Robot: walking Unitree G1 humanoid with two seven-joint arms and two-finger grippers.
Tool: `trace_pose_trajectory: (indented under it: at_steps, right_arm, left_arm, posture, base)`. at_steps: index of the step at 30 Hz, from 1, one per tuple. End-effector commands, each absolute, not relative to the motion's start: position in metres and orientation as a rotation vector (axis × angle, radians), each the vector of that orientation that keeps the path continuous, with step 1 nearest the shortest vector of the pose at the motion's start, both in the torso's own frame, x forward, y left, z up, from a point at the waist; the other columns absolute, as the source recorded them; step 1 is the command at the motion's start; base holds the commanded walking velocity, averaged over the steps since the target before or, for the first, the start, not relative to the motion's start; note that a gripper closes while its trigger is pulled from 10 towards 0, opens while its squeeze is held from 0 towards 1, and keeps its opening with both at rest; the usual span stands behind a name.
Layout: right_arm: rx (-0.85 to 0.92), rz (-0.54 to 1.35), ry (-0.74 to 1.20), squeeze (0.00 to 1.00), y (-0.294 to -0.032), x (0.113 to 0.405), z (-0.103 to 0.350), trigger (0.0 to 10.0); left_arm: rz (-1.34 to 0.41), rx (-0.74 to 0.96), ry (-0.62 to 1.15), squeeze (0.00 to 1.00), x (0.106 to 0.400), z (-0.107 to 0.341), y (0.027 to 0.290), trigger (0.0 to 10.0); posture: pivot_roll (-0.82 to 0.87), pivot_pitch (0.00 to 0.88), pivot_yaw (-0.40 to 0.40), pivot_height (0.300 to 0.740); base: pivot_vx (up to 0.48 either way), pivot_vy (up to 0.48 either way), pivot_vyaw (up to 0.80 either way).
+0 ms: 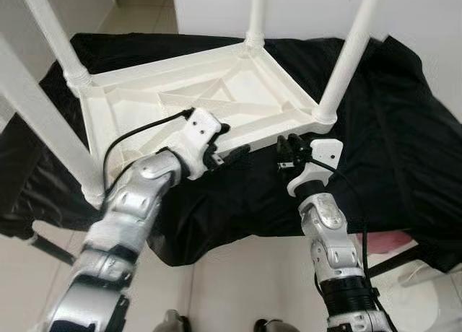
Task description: Building children table
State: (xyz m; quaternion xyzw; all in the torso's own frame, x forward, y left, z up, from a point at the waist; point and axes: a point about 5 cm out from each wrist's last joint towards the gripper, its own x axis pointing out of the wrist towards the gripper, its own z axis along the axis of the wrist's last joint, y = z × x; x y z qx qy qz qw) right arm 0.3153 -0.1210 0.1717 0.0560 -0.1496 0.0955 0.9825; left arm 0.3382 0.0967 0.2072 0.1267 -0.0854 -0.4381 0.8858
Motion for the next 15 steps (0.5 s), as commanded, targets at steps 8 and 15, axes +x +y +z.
trace_pose_trajectory:
  at_steps: [8,15]
  right_arm:
    - [0.102,0.234,-0.297,0.00,-0.118,0.326,0.172,10.0]
    - [0.095,0.236,-0.297,0.00,-0.120,0.328,0.171,10.0]
  left_arm:
    - [-0.901,0.281,-0.121,0.00,0.295,0.209,0.149,10.0]
    - [-0.880,0.238,-0.091,0.00,0.277,0.207,0.168,10.0]
  posture:
    - [0.05,0.052,-0.051,0.740]
    - [0.07,0.045,-0.056,0.740]
  base:
    - [0.000,0.000,0.00]
    - [0.000,0.000,0.00]
